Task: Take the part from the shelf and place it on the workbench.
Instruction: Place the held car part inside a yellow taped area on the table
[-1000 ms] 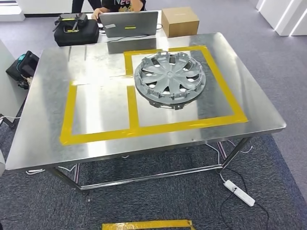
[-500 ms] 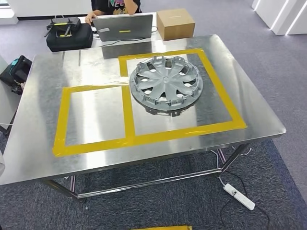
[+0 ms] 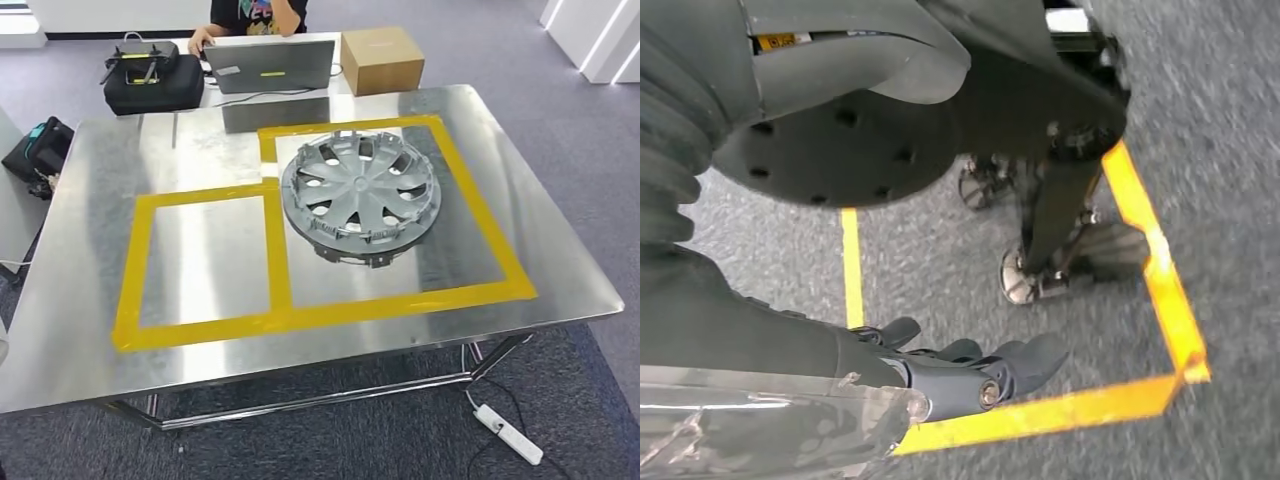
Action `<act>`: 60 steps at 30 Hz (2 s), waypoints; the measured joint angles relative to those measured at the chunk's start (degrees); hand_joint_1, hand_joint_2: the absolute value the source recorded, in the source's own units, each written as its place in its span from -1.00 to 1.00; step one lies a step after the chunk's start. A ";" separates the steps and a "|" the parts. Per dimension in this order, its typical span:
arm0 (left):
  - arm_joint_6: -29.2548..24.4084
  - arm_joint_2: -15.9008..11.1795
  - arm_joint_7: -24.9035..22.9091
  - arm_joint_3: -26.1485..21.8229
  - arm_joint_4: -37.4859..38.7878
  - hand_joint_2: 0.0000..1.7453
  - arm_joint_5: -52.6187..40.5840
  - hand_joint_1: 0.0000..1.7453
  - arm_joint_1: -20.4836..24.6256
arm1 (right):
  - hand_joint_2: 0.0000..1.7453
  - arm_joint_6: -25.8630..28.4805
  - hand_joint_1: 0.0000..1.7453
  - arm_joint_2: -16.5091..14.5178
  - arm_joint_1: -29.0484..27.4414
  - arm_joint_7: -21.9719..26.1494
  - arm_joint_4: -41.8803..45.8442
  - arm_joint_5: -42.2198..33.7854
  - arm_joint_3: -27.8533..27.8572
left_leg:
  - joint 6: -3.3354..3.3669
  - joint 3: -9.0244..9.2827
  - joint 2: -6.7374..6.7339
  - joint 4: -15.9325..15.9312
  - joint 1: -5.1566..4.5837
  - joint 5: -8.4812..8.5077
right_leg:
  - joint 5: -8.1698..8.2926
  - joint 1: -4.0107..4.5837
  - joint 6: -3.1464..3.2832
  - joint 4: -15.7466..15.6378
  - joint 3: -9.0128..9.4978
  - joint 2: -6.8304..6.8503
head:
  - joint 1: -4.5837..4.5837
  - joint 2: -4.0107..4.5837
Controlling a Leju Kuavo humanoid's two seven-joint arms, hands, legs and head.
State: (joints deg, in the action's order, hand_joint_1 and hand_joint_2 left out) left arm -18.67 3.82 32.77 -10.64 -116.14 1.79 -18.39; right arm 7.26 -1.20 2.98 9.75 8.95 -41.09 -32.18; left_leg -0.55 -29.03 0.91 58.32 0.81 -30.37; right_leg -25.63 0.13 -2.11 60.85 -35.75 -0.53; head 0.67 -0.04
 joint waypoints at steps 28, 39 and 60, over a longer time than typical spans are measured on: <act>-0.87 -0.90 0.38 2.97 0.63 1.00 -1.62 1.00 4.01 | 1.00 -0.55 -1.00 -0.11 0.32 -0.34 0.01 1.86 -1.45 | 0.42 -0.88 -0.03 -0.04 0.27 1.52 | -1.79 -0.24 -1.22 4.13 -1.35 0.15 | -0.39 0.00; -0.99 -5.76 -2.83 10.30 8.38 1.00 -11.81 1.00 16.85 | 1.00 -1.78 -1.00 -0.35 2.12 -1.71 0.06 4.23 -4.12 | -0.14 -0.13 0.12 -1.58 -0.06 1.58 | -0.30 -0.16 0.00 -0.72 0.51 -0.36 | 0.00 0.00; -4.15 -13.76 -15.28 27.12 39.48 1.00 -39.04 1.00 35.50 | 1.00 -3.01 -1.00 -1.03 3.12 -4.28 0.12 6.34 -8.05 | -1.07 -0.22 -0.03 -1.74 -0.17 2.05 | 0.36 -0.21 0.42 -1.06 0.55 -0.48 | -0.04 0.00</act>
State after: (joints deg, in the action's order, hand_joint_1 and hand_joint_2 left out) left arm -22.82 -9.94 17.49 16.47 -76.66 -37.24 17.11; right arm 4.25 -2.23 6.10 5.47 9.07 -34.75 -40.24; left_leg -1.63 -29.24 0.88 56.58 0.64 -28.31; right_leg -25.26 -0.08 -1.69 59.78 -35.20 -1.01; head 0.63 -0.04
